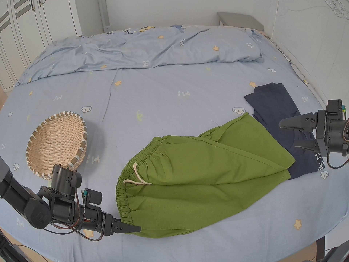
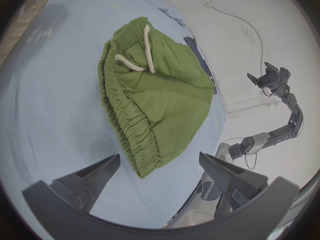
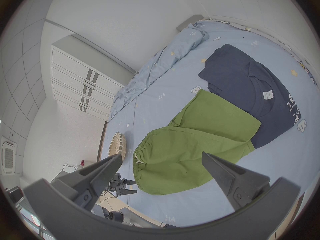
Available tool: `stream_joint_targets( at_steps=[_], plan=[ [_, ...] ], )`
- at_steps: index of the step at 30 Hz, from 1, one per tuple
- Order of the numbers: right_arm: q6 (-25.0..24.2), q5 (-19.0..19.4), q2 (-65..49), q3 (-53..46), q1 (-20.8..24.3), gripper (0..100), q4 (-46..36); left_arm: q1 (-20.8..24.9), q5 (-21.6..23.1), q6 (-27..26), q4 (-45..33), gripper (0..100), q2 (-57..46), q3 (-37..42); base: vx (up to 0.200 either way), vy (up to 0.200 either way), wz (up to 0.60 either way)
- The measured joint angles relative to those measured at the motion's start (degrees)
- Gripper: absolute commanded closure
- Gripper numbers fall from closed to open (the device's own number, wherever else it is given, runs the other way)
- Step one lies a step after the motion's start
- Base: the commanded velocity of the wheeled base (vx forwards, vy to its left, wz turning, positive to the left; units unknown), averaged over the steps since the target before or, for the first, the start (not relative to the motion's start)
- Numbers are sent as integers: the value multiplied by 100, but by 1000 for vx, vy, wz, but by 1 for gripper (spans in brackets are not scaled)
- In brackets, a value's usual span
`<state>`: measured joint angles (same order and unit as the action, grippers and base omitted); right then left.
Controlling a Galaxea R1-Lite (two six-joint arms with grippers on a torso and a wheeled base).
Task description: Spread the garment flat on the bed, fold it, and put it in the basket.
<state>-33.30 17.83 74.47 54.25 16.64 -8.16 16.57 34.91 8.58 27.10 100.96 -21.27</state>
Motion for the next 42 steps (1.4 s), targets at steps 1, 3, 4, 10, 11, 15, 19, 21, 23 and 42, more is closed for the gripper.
stream_joint_targets(
  at_steps=[1, 3, 4, 10, 11, 15, 19, 21, 23, 42],
  plan=[
    [5, 0, -2, -6, 0, 0, 4, 0, 0, -2, 0, 0, 17, 0, 0, 0, 0],
    [9, 0, -6, -21, 4, 0, 4, 11, 0, 1, 2, 0, 52, -15, 0, 0, 0],
    [9, 0, -9, -23, 4, 0, 6, 16, 1, 1, 7, 0, 79, -24, 0, 0, 0],
    [9, -10, -11, -34, 20, 0, 9, 96, 59, 17, 90, 0, 311, -26, 0, 0, 0],
    [9, -10, -11, -37, 22, 0, 6, 107, 74, 34, 166, 0, 352, -22, 0, 0, 0],
    [9, -13, -13, -37, 41, 0, 9, 129, 127, 228, 525, 100, 477, 13, 0, 0, 0],
    [9, -7, -20, -43, 85, 0, 1, 149, 362, 446, 736, 100, 546, 39, 0, 0, 0],
    [9, -7, -22, -56, 113, 0, 0, 151, 488, 490, 752, 100, 573, 44, 0, 0, 0],
    [9, -10, -22, -63, 130, 0, 0, 156, 567, 499, 763, 100, 603, 44, 0, 0, 0],
    [251, 433, 50, -210, -116, 0, -446, -833, 694, 956, -477, 100, 129, -15, 0, 0, 0]
  ],
)
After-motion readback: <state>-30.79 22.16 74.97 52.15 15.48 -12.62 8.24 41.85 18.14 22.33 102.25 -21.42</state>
